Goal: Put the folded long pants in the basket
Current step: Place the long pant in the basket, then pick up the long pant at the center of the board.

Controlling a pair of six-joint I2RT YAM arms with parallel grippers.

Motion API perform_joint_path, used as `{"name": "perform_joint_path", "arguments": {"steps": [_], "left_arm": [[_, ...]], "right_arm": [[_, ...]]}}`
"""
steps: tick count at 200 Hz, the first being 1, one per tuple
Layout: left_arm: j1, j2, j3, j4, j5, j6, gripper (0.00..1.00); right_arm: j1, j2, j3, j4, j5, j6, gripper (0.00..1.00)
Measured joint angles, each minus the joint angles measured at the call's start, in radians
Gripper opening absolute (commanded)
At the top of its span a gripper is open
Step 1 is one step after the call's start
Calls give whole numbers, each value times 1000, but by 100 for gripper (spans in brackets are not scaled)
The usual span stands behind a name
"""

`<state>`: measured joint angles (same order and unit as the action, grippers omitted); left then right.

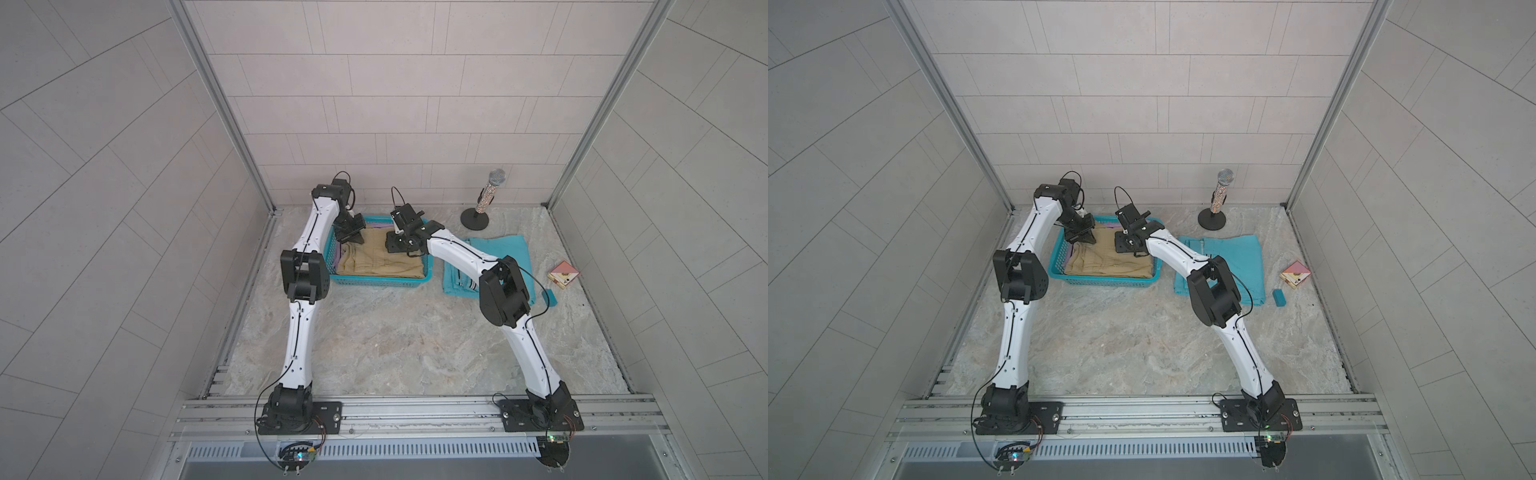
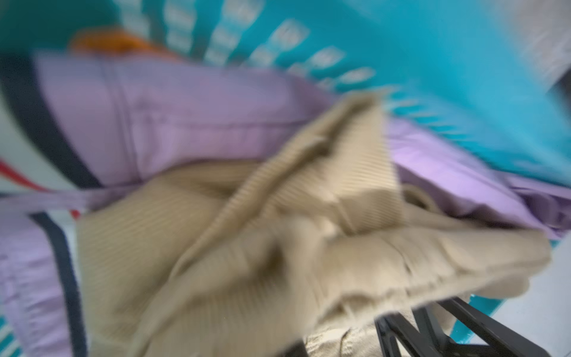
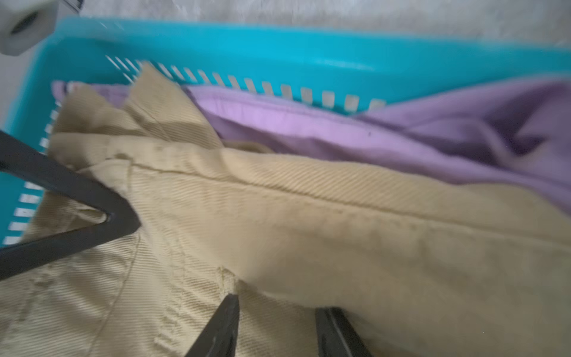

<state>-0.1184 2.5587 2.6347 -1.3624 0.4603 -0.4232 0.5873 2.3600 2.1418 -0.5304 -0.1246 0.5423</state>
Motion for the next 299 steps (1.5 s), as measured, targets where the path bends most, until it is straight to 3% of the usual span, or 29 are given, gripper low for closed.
{"name": "perform_joint_path", "arguments": {"steps": [24, 40, 61, 73, 85, 100, 122, 145, 171, 213, 276, 299], "left_arm": [[-3, -4, 43, -6, -16, 14, 2], [-10, -39, 45, -6, -28, 23, 31], [-28, -152, 24, -10, -60, 27, 72], [-48, -259, -18, -10, -77, 25, 85], [-78, -403, -101, 7, -89, 18, 89], [-116, -646, -302, 73, -81, 0, 90], [-155, -1079, -814, 315, -19, -98, 99], [-145, -1435, -1309, 561, 3, -250, 100], [-140, -1582, -1622, 710, 18, -364, 100], [-140, -1651, -1915, 854, 29, -443, 100], [-140, -1616, -2063, 1004, 46, -484, 100], [-140, -1608, -2074, 1023, 52, -488, 100]], "right_arm": [[-14, -69, -23, -23, 12, -22, 69], [-22, -183, -103, -30, 22, -21, 74], [-31, -459, -330, 19, 35, 8, 82], [-31, -649, -495, 72, 48, 28, 88], [-31, -869, -681, 136, 87, 68, 96], [-42, -1111, -890, 192, 148, 137, 100], [-136, -1407, -1191, 227, 219, 267, 100], [-261, -1564, -1437, 221, 227, 378, 100], [-370, -1573, -1602, 204, 155, 460, 100], [-431, -1442, -1693, 257, 60, 527, 100], [-492, -1106, -1691, 573, -7, 557, 97], [-515, -989, -1649, 681, -21, 558, 79]]}}
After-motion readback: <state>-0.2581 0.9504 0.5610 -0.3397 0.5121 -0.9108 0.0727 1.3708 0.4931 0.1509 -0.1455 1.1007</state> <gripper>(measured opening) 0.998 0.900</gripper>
